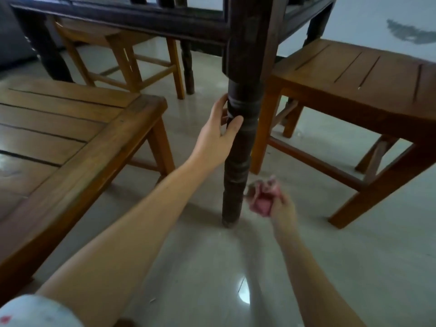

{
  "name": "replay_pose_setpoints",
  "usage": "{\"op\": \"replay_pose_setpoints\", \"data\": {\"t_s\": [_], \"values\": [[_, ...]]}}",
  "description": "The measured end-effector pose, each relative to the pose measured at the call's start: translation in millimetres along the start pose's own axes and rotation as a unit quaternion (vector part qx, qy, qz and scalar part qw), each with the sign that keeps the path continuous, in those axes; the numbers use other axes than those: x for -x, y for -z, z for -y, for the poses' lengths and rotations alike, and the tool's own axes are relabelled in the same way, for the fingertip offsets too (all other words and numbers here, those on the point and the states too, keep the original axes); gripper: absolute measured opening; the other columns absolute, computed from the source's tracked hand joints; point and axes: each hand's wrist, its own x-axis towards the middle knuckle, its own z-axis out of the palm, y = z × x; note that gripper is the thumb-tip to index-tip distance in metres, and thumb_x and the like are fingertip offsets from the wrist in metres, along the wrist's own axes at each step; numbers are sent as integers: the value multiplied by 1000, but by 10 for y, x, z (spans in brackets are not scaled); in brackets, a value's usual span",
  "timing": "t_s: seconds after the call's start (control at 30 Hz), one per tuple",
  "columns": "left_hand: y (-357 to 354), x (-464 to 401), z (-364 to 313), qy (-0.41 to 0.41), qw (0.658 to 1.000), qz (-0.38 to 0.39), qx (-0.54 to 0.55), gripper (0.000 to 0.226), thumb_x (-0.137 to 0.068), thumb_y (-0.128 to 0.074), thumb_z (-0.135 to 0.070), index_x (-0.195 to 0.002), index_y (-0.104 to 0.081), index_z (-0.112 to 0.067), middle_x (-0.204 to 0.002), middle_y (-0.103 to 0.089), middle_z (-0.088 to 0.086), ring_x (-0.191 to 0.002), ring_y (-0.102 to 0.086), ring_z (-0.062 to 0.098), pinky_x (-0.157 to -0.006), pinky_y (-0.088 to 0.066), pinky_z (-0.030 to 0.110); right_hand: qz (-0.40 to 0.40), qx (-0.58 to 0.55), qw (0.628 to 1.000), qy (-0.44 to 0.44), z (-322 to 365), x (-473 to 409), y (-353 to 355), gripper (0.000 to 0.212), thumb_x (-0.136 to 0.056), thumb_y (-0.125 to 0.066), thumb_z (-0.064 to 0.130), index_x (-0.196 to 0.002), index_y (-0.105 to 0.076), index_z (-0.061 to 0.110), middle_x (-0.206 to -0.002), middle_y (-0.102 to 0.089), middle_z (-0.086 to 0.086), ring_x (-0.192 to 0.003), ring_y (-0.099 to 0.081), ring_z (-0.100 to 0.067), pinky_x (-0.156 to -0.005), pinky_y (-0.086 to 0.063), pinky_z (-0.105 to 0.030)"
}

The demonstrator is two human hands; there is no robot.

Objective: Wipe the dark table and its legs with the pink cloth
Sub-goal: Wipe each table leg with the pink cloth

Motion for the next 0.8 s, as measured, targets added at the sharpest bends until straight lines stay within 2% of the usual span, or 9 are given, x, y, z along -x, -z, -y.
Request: {"op": "replay_pose_setpoints", "data": {"t_s": [0.1,0.17,0.23,0.3,0.37,0.53,0.57,0.63,0.8], "values": [[5,-12,-9,5,1000,-3,-12,58,-93,-48,-25,-143,-20,-21,-138,-45,4,-128,-42,18,-103,-37,40,-94,42,980,172,449,45,-133,34,-99,-38,17,-128,-51,28,-126,-56,1,-105,-57,-10,-91,-49,-30],[4,-3,-10,7,1000,-2,-8,58,-93,-48,-26,-143,-19,-21,-139,-44,4,-129,-41,18,-106,-36,43,-42,175,942,282,463,93,-326,38,-98,-39,12,-125,-48,37,-126,-53,3,-107,-51,-8,-92,-42,-25],[-6,-12,-2,6,1000,0,-6,58,-93,-48,-26,-143,-20,-21,-139,-45,3,-128,-41,17,-106,-36,44,17,292,901,320,171,64,-432,28,-96,-46,17,-120,-54,31,-126,-57,-1,-111,-54,-14,-99,-40,-31],[5,-17,-6,2,1000,-1,-14,57,-93,-48,-25,-143,-20,-21,-137,-46,3,-127,-42,16,-104,-37,42,7,329,895,301,-243,-42,-354,31,-93,-49,42,-121,-57,30,-128,-58,3,-121,-51,-11,-110,-29,-37],[14,-24,-12,-13,1000,3,-26,56,-93,-47,-24,-142,-20,-21,-136,-47,3,-125,-44,17,-103,-39,41,68,307,908,277,-544,-56,-251,43,-94,-42,50,-131,-50,30,-129,-57,2,-124,-49,-10,-112,-29,-38],[7,-35,21,-13,999,4,-45,56,-94,-48,-23,-142,-20,-20,-134,-48,4,-123,-46,16,-100,-41,38,19,379,907,182,-867,-197,-84,30,-100,-40,33,-122,-57,22,-109,-65,5,-97,-61,-2,-73,-47,-8],[5,-37,30,-14,999,5,-45,56,-93,-48,-23,-142,-20,-20,-134,-48,5,-123,-46,17,-100,-41,38,31,366,919,145,-890,-207,-89,23,-100,-41,22,-119,-54,22,-102,-63,3,-87,-59,-5,-69,-45,-12],[-7,-44,38,-17,999,9,-42,57,-93,-48,-23,-142,-19,-19,-134,-48,6,-124,-46,18,-101,-41,41,17,332,943,37,-952,-252,-104,37,-96,-41,6,-127,-50,22,-101,-61,-3,-78,-55,-11,-70,-41,-22],[1,-46,34,-10,999,18,-32,59,-93,-48,-25,-143,-17,-20,-135,-47,8,-125,-45,20,-101,-41,45,-30,70,989,-128,-674,-234,-352,36,-95,-49,17,-130,-52,20,-114,-64,-21,-82,-64,-33,-84,-54,-46]]}}
